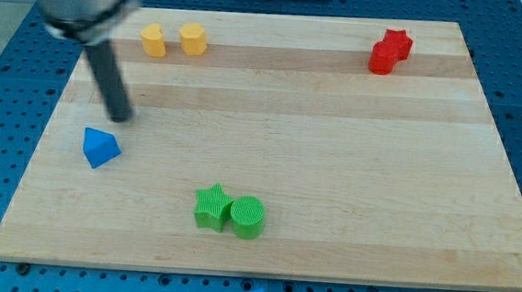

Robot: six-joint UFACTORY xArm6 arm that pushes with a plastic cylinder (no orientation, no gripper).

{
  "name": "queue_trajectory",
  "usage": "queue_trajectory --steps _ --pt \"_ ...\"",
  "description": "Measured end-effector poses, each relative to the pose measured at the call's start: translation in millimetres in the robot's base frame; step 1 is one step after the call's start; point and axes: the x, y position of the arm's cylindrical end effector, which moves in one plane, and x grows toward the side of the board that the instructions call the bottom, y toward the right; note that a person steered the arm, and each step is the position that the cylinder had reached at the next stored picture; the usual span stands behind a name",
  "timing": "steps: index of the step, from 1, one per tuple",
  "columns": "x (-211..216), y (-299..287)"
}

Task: Slide the blue triangle closer to the green star and the green circle

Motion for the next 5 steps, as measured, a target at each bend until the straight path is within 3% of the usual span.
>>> queue_trajectory --steps 1,2,4,5 --pt "26.0 6.5" --pt "50.5 90.5" --pt "-8.2 34.2" --pt "44.6 -26.3"
